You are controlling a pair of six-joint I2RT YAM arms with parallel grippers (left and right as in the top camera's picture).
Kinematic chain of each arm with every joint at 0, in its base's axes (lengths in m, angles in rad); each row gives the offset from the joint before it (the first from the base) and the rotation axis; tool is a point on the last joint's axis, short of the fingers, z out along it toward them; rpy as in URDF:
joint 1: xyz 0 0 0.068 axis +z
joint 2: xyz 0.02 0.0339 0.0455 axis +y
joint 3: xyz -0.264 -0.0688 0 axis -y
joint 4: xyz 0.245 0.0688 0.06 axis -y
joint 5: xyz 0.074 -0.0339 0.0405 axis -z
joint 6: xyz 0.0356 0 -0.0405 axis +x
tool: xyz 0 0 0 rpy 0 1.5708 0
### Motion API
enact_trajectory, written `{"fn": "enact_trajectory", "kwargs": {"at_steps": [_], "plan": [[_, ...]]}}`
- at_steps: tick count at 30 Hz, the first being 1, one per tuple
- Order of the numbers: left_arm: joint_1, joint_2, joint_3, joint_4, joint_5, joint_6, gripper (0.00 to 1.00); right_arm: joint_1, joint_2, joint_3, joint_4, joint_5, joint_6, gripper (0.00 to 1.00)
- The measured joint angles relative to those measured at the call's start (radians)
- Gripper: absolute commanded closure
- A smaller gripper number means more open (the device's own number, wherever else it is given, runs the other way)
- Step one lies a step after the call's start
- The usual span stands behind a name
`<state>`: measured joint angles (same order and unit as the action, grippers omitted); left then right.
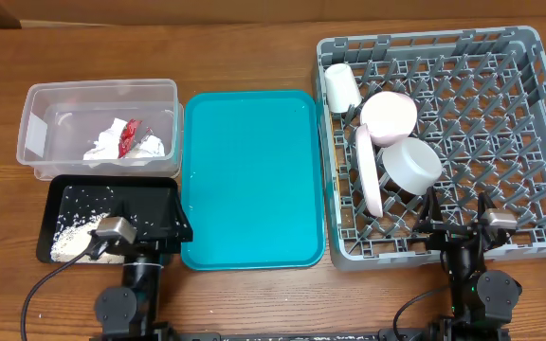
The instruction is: Sort waste into correct bins and load items into the dishwasher
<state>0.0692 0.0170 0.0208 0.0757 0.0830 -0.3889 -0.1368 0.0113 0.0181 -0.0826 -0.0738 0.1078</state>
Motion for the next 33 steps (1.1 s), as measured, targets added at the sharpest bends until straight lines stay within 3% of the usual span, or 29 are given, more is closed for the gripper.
{"fn": "enact_trajectory", "kwargs": {"at_steps": [6,16,33], "plan": [[-0.069,-0.001,-0.011,-0.144,-0.082,0.084,0.0,0.0,0.0,0.0,0.0,0.0,0.0,0.0],[-0.083,-0.002,-0.012,-0.153,-0.114,0.341,0.0,0.0,0.0,0.0,0.0,0.0,0.0,0.0],[-0.083,-0.002,-0.012,-0.153,-0.114,0.391,0.0,0.0,0.0,0.0,0.0,0.0,0.0,0.0]]}}
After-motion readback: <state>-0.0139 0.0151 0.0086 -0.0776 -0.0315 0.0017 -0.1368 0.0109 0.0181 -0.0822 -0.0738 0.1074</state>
